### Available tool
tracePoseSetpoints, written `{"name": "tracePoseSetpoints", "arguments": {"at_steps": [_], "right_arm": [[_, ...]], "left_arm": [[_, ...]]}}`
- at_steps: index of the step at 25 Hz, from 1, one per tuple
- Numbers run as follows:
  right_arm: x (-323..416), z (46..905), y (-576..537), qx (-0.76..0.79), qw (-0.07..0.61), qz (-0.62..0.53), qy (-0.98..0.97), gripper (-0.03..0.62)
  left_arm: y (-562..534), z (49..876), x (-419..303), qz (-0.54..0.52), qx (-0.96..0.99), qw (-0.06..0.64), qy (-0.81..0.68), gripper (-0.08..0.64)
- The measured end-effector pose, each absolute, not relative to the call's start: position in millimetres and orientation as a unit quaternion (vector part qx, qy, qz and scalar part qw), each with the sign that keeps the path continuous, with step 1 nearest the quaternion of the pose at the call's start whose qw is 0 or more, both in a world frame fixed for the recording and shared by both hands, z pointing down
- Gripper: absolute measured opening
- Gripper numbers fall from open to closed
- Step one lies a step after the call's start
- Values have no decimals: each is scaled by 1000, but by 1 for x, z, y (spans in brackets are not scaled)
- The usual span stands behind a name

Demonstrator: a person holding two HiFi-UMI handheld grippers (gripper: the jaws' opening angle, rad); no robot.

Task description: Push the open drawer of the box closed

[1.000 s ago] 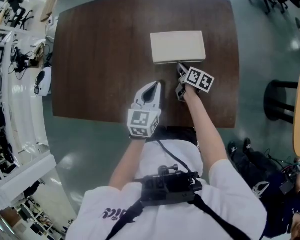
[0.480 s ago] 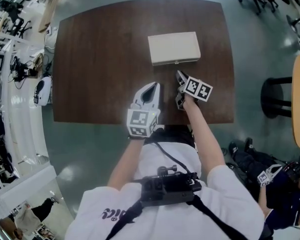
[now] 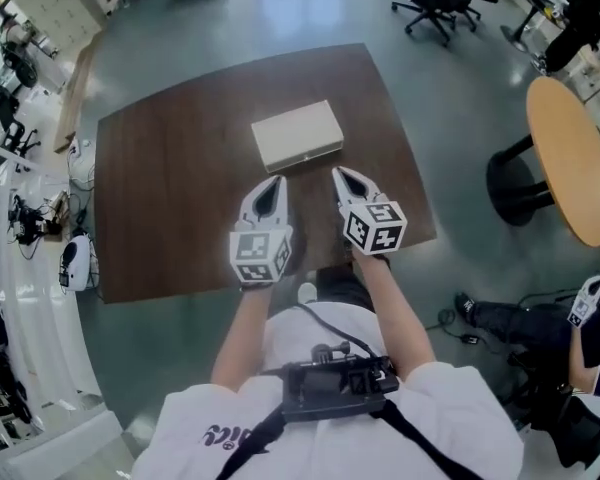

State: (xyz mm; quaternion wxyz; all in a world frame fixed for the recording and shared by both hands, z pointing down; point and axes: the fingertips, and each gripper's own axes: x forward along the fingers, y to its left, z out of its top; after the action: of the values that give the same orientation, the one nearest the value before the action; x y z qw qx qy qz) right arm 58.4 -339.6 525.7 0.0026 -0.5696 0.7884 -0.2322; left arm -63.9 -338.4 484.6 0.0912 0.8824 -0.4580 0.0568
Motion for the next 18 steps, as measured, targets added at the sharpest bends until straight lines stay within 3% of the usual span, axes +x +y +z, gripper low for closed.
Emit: {"name": "tracePoseSetpoints", "arguments": {"at_steps": [4, 8, 18], "right_arm": [[72, 437, -320, -587, 6, -109, 802, 5], [61, 408, -293, -607, -1, -41, 794, 5], [58, 402, -261, -601, -5, -34, 798, 5]], "left_arm": [[-328, 432, -37, 31, 894, 35, -446, 9], [-303, 421, -35, 30, 900, 10, -436, 9], [-275, 416, -35, 8, 896, 27, -444, 9]]}}
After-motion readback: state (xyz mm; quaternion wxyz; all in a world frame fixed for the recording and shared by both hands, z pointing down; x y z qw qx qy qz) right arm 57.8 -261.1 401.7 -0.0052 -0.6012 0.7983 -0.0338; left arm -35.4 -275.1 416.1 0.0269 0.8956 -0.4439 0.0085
